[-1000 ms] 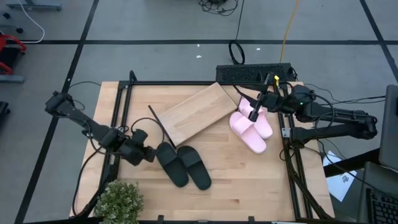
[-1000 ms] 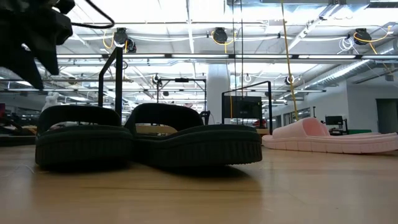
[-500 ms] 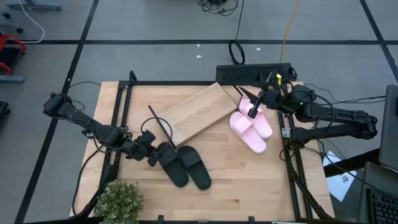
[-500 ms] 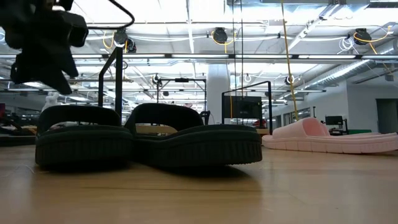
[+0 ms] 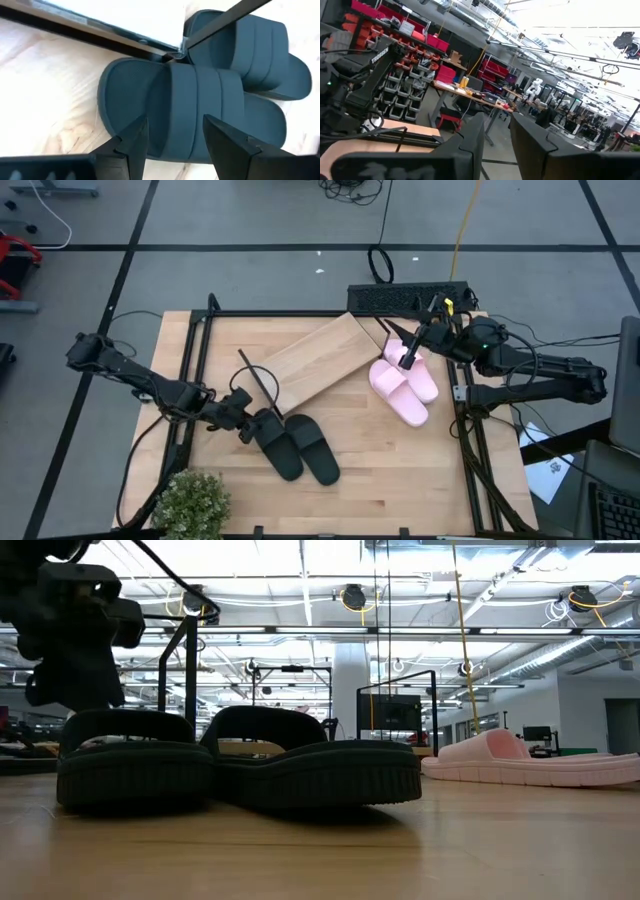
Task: Pick and place slides into the shelf
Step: Put the left black slide on the shelf
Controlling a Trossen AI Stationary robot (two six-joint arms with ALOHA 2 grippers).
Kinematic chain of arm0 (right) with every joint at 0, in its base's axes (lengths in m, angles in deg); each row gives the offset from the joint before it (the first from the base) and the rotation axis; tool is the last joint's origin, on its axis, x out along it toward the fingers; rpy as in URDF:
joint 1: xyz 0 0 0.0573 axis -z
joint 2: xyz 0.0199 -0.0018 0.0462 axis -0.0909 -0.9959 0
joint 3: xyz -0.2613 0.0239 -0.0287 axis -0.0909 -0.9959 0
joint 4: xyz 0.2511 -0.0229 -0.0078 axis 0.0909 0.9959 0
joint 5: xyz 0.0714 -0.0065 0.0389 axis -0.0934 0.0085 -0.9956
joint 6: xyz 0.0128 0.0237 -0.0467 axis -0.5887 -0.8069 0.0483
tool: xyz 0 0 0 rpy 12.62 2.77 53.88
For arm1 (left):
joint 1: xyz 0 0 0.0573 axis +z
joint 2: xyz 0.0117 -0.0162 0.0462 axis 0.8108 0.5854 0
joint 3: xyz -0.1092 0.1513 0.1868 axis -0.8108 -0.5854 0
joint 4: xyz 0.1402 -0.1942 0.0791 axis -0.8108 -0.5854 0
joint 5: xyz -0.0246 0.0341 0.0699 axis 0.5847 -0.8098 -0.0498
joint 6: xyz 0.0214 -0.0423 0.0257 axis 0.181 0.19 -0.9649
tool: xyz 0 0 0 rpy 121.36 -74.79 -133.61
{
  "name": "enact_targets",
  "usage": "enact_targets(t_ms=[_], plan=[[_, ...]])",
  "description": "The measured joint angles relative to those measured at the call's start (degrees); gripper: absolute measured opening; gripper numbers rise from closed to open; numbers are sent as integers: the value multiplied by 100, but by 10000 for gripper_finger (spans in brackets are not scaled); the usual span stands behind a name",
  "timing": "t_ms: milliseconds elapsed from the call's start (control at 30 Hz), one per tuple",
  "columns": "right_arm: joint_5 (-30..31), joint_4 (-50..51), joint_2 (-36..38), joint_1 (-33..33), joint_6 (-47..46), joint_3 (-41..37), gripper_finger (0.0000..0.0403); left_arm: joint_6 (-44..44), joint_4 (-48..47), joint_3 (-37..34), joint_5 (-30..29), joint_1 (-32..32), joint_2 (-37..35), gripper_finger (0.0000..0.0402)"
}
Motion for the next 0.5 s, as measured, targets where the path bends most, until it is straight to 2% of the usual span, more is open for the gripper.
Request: enact_targets(t_ms=[200,500], plan=[[289,-9,0,-7,-5,2,86,-305,7,0,325,183,0,184],[299,-31,0,-4,-5,2,86,-644,140,0,613,419,11,184]])
